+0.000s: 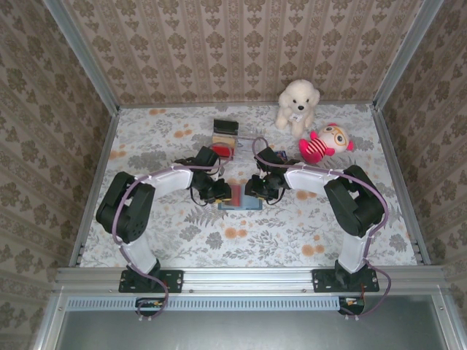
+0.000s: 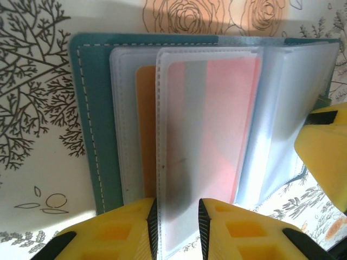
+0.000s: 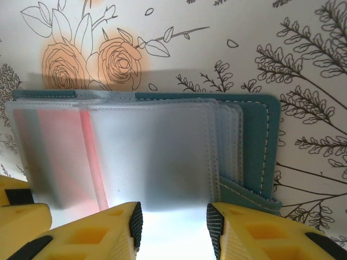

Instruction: Take the credit cards out of the card holder

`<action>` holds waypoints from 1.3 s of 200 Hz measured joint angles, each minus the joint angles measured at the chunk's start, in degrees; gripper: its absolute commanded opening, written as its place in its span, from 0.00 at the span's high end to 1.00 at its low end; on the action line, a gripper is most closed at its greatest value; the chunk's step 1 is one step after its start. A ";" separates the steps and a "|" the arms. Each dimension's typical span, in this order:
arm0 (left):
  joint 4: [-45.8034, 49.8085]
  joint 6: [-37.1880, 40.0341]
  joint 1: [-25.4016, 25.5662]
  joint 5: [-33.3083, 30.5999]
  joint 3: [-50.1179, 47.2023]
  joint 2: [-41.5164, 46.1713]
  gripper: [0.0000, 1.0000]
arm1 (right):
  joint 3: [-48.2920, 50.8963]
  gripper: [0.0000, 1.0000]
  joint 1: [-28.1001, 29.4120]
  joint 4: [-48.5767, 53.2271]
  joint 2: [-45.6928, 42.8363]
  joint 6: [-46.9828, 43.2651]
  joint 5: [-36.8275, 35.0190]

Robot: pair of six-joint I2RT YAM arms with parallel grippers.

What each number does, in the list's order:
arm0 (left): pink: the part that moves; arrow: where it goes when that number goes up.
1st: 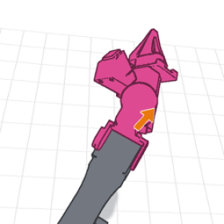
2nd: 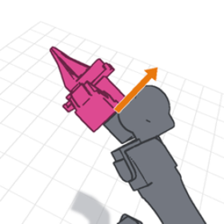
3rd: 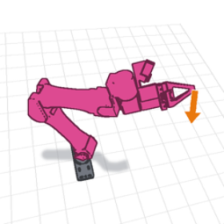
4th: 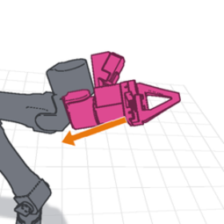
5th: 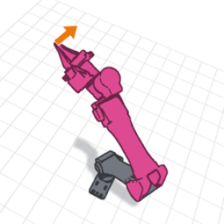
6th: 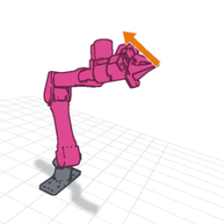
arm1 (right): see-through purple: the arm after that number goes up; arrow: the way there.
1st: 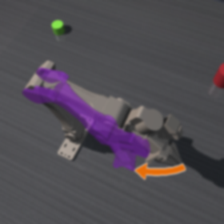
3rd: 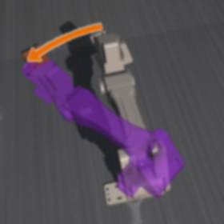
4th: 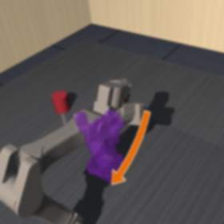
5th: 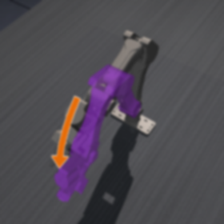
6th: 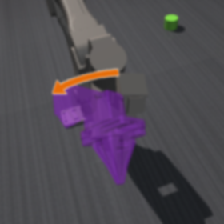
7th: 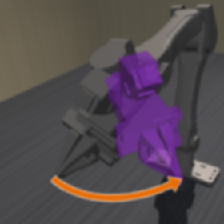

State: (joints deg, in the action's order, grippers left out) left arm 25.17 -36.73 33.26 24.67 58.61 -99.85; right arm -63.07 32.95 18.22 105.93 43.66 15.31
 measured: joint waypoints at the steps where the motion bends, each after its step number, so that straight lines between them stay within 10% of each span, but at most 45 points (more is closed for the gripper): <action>1: 0.00 0.07 0.00 0.00 0.00 0.04 0.72 | 0.00 0.59 0.00 0.00 0.00 0.00 0.00; 117: -5.31 0.63 1.68 7.67 0.09 1.36 0.71 | 0.68 0.55 -0.13 0.07 -2.60 -0.20 -1.57; 197: -9.01 -1.11 6.58 9.62 6.21 -3.65 0.51 | 9.20 0.40 -5.64 -2.34 -20.24 1.36 -7.50; 260: -9.49 -2.91 4.76 8.55 5.31 -2.78 0.56 | 9.90 0.51 -6.64 -5.53 -20.59 1.31 -5.40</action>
State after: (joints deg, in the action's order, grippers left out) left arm 15.68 -39.64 38.02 33.21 63.92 -102.63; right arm -53.17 26.30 12.69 85.34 44.97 9.91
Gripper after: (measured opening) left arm 0.480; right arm 0.509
